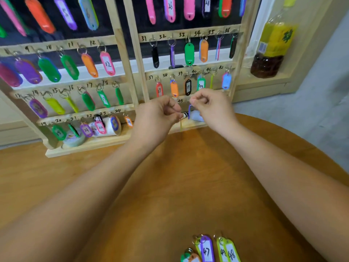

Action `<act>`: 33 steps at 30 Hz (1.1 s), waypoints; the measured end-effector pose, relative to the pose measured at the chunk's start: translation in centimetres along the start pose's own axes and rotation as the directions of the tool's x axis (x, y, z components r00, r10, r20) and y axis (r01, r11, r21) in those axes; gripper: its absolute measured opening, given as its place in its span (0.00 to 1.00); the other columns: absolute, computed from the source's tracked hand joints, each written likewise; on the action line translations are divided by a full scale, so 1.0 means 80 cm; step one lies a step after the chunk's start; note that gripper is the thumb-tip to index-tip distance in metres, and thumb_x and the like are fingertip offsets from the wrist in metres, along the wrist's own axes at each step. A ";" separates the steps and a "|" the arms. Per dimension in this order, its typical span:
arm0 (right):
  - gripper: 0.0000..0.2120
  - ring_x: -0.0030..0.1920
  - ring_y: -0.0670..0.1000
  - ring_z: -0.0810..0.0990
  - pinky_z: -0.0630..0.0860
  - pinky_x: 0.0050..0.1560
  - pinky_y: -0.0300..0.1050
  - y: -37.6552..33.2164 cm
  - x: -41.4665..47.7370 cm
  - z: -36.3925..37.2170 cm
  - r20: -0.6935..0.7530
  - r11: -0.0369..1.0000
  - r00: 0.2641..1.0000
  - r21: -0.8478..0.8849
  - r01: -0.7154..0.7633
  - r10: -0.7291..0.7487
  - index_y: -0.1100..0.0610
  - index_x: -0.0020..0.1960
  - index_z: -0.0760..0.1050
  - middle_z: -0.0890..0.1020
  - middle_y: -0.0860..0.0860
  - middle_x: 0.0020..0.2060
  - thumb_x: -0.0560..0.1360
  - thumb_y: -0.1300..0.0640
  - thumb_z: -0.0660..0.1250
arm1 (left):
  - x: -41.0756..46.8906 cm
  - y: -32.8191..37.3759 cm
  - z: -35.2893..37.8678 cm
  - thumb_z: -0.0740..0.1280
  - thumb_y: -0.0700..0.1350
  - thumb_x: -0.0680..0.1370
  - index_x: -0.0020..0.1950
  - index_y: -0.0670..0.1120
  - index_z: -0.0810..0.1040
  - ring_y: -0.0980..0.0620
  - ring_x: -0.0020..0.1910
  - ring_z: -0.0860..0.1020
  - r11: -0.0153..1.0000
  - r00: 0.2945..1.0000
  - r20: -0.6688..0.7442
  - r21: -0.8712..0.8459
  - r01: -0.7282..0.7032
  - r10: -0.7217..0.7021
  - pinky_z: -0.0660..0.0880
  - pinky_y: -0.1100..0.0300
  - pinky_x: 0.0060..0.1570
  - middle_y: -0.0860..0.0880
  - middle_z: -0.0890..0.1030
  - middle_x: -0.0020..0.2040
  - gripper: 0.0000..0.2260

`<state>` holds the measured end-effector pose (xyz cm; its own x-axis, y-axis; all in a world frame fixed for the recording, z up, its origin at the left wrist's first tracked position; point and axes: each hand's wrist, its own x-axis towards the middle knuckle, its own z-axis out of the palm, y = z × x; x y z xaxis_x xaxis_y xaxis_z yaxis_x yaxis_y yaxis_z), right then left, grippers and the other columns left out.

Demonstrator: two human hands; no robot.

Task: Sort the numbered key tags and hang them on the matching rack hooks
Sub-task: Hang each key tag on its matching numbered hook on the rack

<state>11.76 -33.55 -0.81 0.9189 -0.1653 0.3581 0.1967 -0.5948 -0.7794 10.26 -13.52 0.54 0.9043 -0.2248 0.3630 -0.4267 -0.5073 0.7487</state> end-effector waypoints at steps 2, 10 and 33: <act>0.09 0.30 0.36 0.74 0.66 0.36 0.41 -0.004 0.005 0.004 -0.008 1.000 1.000 -0.028 -0.013 0.012 0.47 0.42 0.81 0.76 0.33 0.26 0.80 0.56 0.72 | 0.018 0.002 0.008 0.77 0.43 0.76 0.45 0.52 0.83 0.59 0.40 0.85 1.000 0.999 -0.037 0.021 -0.010 0.011 0.83 0.51 0.50 0.56 0.87 0.38 0.06; 0.12 0.21 0.44 0.76 0.73 0.32 0.42 -0.011 0.013 0.008 0.040 0.995 0.997 -0.069 -0.070 0.073 0.46 0.42 0.79 0.84 0.50 0.27 0.83 0.55 0.68 | 0.062 0.006 0.035 0.73 0.43 0.76 0.45 0.53 0.80 0.54 0.30 0.83 0.992 0.994 -0.099 0.123 -0.028 0.041 0.83 0.51 0.40 0.54 0.86 0.36 0.05; 0.06 0.38 0.47 0.82 0.78 0.42 0.47 -0.032 -0.196 -0.049 0.282 0.996 0.958 0.057 -0.074 0.055 0.44 0.52 0.84 0.84 0.45 0.37 0.81 0.55 0.71 | -0.103 0.011 -0.012 0.78 0.51 0.76 0.52 0.54 0.81 0.60 0.38 0.81 0.953 0.998 0.053 0.301 -0.043 0.028 0.77 0.58 0.45 0.62 0.83 0.41 0.08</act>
<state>-4.47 -32.56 -2.43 0.9874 0.0310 0.1553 0.1477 -0.5350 -0.8319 2.45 -11.30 -1.22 0.8916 -0.2830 0.3536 -0.4404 -0.7241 0.5308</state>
